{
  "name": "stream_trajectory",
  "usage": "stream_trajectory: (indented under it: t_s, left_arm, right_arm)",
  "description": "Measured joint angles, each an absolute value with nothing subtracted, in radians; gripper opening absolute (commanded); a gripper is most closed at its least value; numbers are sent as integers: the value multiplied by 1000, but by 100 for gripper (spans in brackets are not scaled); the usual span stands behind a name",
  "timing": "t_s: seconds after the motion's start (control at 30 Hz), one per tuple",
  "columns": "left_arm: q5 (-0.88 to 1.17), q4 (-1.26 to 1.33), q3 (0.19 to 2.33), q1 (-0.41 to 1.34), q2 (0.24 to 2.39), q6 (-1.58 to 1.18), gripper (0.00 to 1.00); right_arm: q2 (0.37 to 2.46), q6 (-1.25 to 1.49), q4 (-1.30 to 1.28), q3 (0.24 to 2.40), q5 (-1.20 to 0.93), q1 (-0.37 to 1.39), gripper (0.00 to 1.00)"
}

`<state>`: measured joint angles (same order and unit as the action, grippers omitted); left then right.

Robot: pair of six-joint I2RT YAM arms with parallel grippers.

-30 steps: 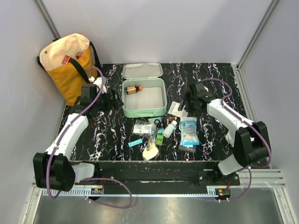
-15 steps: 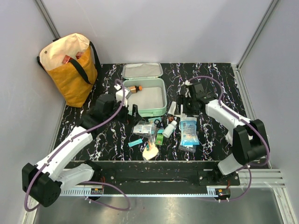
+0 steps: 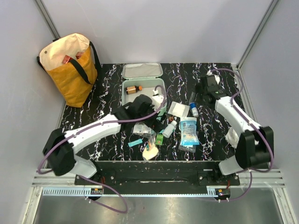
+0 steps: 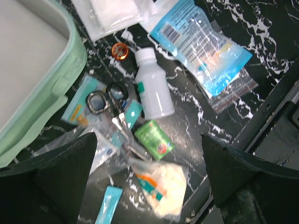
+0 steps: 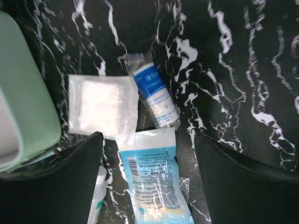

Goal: Organize the medicine kit
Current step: Pick up the pill bottle at the center of the board.

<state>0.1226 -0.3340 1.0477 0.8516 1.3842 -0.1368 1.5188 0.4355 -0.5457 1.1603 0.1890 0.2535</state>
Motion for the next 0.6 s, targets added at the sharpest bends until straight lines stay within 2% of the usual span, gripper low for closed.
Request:
stream_trajectory:
  t_s: [0.2, 0.37, 0.57, 0.6]
  left_arm:
    - [119, -329, 1182, 896, 1585, -157, 98]
    - [116, -350, 1223, 915, 1674, -188, 95]
    - [99, -359, 1250, 934, 1720, -233, 87]
    - [97, -360, 1268, 937, 1739, -243, 83]
  right_arm:
    - [1348, 478, -547, 1162, 255, 228, 86]
    - [1271, 491, -554, 1161, 279, 201, 86]
    - [1216, 503, -564, 1135, 280, 195, 86]
    - [1212, 505, -567, 1129, 280, 195, 87]
